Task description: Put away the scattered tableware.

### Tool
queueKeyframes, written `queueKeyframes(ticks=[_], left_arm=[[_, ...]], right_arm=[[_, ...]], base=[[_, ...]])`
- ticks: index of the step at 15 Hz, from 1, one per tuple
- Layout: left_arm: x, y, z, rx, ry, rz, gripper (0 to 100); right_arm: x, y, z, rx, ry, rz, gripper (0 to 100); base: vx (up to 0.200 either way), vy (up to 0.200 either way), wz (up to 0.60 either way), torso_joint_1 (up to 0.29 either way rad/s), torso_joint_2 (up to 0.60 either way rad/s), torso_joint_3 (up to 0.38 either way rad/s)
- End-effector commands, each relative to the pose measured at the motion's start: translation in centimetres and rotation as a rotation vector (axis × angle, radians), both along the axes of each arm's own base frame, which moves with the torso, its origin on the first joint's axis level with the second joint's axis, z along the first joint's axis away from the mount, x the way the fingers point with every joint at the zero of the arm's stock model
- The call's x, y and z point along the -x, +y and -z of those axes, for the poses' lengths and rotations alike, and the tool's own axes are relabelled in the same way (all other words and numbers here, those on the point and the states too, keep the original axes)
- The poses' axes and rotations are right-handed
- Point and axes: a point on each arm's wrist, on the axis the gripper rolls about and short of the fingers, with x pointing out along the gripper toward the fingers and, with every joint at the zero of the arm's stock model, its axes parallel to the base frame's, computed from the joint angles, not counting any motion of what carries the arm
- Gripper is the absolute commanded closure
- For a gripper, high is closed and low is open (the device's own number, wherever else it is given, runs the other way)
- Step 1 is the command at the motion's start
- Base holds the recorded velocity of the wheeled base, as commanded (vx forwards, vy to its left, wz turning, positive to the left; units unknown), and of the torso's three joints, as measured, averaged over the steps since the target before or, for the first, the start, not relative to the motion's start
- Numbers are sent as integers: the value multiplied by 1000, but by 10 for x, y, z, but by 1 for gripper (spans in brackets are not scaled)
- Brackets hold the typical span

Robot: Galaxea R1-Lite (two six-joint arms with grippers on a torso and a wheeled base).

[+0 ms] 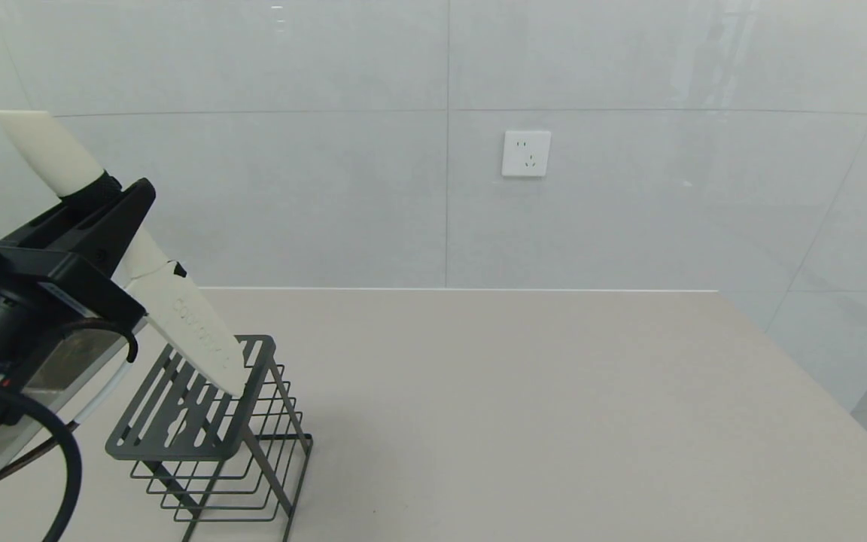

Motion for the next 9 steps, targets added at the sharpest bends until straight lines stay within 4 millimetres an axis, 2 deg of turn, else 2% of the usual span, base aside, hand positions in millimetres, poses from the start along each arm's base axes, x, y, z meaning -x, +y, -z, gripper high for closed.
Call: queueKeyframes(ticks=[1, 9], left_arm=[[-1, -1, 1, -3, 6, 1, 100], [0, 0, 3, -6, 7, -1, 100]], right_arm=[[0, 0, 0, 0, -1, 0, 0], [0, 0, 0, 0, -1, 0, 0]], base=[[0, 0, 0, 0, 0, 0], [0, 0, 0, 0, 0, 0]])
